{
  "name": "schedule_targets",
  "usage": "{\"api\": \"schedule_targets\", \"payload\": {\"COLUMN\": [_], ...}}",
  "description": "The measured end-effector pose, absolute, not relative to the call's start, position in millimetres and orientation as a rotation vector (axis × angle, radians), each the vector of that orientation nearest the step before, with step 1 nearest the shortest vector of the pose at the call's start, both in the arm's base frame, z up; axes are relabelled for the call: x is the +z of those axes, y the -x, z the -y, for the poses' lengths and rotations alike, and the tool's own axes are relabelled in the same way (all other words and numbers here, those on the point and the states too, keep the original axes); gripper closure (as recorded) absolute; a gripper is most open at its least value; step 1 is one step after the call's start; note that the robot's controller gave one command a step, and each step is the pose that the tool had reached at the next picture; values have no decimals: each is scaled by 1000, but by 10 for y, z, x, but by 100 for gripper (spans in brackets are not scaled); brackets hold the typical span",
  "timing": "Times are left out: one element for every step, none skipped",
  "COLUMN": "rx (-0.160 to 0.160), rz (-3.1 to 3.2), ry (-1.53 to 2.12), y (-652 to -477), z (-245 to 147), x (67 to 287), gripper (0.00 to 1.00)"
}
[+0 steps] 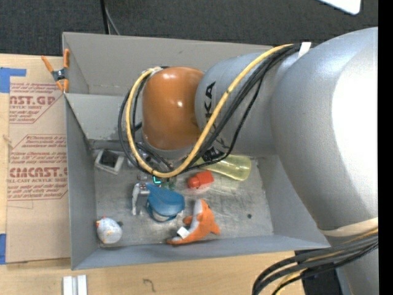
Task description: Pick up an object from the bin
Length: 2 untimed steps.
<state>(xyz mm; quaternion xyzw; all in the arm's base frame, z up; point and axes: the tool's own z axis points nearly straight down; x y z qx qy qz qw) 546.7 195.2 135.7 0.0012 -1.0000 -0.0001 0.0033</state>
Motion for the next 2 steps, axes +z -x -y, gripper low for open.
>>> {"api": "schedule_targets", "payload": {"rx": [-2, -2], "rz": [3142, 3142], "ry": [-1, 63], "y": [-5489, -5941], "z": [-1945, -1326], "x": [1397, 911], "gripper": [0, 100]}}
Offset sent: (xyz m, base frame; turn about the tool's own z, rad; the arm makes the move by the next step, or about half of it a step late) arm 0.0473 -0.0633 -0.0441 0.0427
